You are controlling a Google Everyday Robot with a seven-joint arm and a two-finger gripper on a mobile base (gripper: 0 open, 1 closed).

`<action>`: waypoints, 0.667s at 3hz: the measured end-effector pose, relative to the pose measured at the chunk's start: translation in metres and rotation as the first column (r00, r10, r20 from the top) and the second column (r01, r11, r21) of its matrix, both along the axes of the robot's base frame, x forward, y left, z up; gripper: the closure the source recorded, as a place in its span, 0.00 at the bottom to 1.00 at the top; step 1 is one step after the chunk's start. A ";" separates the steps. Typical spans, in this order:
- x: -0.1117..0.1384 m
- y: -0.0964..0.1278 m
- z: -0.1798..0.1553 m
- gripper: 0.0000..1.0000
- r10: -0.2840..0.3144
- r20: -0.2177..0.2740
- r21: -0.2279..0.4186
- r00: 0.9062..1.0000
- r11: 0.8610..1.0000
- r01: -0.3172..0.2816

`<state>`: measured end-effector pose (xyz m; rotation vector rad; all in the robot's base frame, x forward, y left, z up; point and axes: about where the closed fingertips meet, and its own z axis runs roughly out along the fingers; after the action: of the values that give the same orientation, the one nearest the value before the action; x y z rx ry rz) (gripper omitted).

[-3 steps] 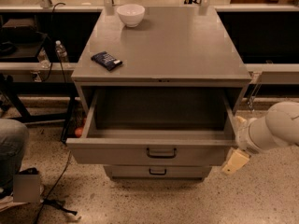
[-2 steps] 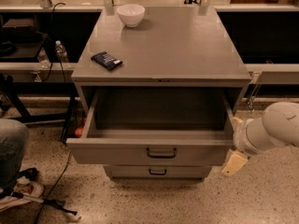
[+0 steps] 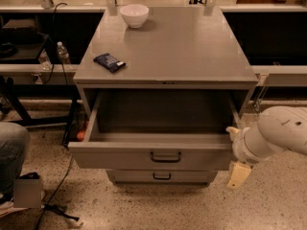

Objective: Open top drawer

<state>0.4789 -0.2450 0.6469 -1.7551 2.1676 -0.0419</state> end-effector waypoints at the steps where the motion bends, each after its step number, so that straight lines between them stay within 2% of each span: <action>1: -0.012 0.001 -0.002 0.22 0.045 -0.014 -0.014 0.999 0.999 -0.045; 2: -0.021 -0.003 0.002 0.46 0.054 -0.010 -0.018 0.998 0.998 -0.054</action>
Offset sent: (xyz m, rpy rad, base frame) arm -0.0306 -0.0073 0.0068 -0.0220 0.0018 0.0619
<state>0.4576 -0.2475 0.6486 -1.8268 2.1314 -0.0405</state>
